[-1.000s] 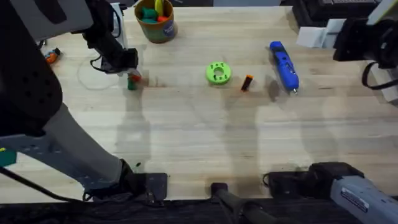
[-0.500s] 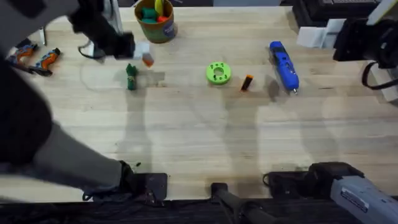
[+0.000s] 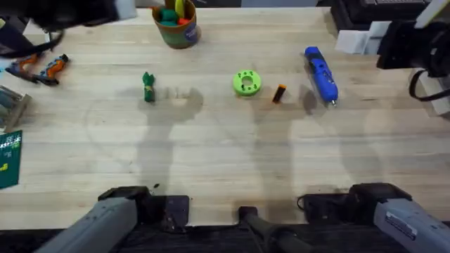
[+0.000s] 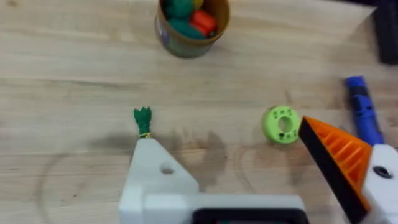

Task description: Pick up the gripper from the table and insert it into the empty holder that is missing its gripper. Then pick up a screw, insert it into the mounting hole, and use the screwdriver to tighten it. Finally, clean up the table by picking up the vegetable and placing it into the bucket.

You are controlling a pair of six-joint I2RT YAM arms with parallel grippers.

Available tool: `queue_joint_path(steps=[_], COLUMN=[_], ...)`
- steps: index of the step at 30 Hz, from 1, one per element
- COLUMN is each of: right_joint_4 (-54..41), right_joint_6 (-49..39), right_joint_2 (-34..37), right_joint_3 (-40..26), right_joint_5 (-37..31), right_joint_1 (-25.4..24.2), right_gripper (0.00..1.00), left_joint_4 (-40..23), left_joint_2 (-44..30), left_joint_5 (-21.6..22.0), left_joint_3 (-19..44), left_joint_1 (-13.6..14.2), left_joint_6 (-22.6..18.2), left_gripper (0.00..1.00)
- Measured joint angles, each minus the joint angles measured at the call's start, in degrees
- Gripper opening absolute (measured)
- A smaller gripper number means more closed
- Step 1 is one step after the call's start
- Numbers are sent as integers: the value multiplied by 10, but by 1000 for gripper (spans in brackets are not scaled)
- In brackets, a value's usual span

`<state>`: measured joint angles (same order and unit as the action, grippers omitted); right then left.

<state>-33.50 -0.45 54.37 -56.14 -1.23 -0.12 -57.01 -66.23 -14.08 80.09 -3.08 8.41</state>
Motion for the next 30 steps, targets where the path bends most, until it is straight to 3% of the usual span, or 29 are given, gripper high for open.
queue_joint_path(steps=[6,11,15,18,24,30], right_joint_4=[0,0,0,0,0,0], right_joint_6=[0,0,0,0,0,0], right_joint_2=[0,0,0,0,0,0], right_joint_3=[0,0,0,0,0,0], right_joint_5=[0,0,0,0,0,0], right_joint_1=[0,0,0,0,0,0], right_gripper=[991,991,991,991,991,991], left_joint_4=[-2,-4,48,118,299,391], left_joint_2=[87,105,111,145,265,388], left_joint_5=[2,20,28,31,21,-5], left_joint_3=[2,2,-29,-106,-327,-507], left_joint_1=[0,2,4,4,4,4], left_joint_6=[13,8,-4,-7,-11,-11], left_gripper=[985,985,985,985,985,985])
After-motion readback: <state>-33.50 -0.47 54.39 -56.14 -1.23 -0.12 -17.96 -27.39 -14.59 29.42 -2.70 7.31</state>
